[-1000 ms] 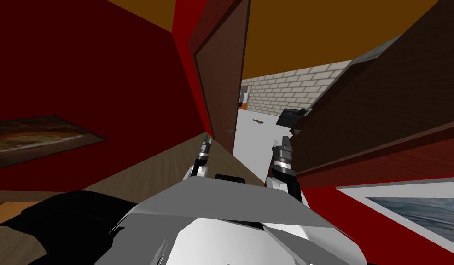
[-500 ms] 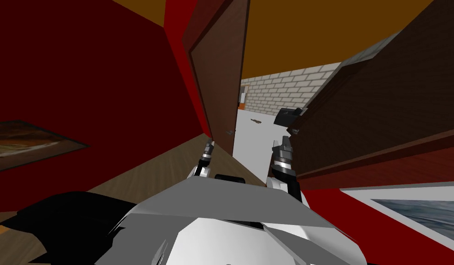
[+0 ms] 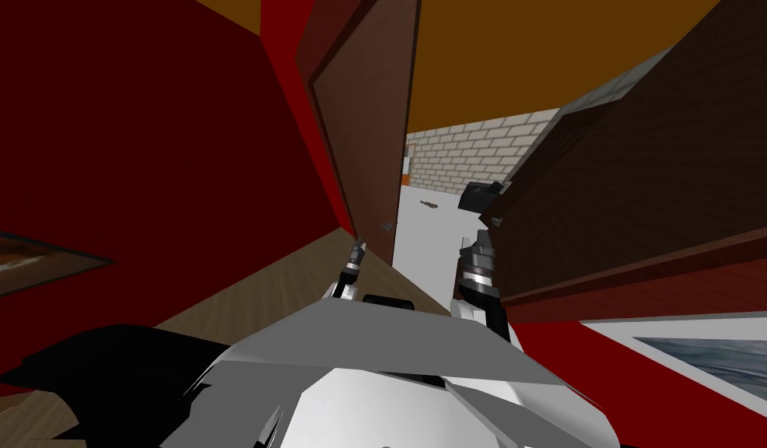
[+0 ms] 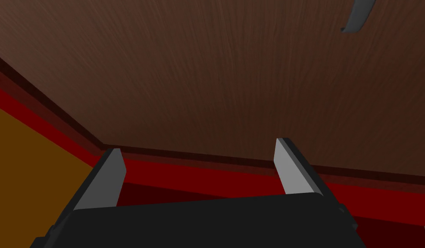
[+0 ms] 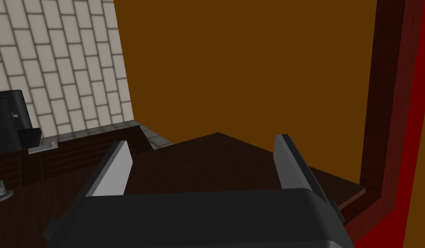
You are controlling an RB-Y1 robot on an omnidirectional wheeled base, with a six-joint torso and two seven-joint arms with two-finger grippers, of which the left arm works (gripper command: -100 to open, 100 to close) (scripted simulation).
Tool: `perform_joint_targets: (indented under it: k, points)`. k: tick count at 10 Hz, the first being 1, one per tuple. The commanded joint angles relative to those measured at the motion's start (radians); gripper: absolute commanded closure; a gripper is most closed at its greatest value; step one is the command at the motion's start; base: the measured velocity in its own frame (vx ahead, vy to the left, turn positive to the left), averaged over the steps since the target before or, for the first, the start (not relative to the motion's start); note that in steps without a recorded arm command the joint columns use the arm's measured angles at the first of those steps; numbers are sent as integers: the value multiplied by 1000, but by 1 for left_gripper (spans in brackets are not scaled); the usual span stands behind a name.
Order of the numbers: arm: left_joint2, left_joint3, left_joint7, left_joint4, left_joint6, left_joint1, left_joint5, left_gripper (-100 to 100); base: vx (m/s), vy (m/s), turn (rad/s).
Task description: Push the door open
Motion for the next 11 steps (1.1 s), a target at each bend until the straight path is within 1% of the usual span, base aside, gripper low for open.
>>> perform_joint_targets:
  k: [1,6,7,11]
  points:
    - [-3,-18,-2,34,-10,-3,-4,-100,99,65,-81]
    - [-3,-57,1,152,-35,-34,-9,-100,82,60,-86]
    - [-4,-72,2,196,-44,-45,-11,-100,105,86,-108]
    - [-6,-101,4,282,-63,-67,-14,-100,104,80,-94]
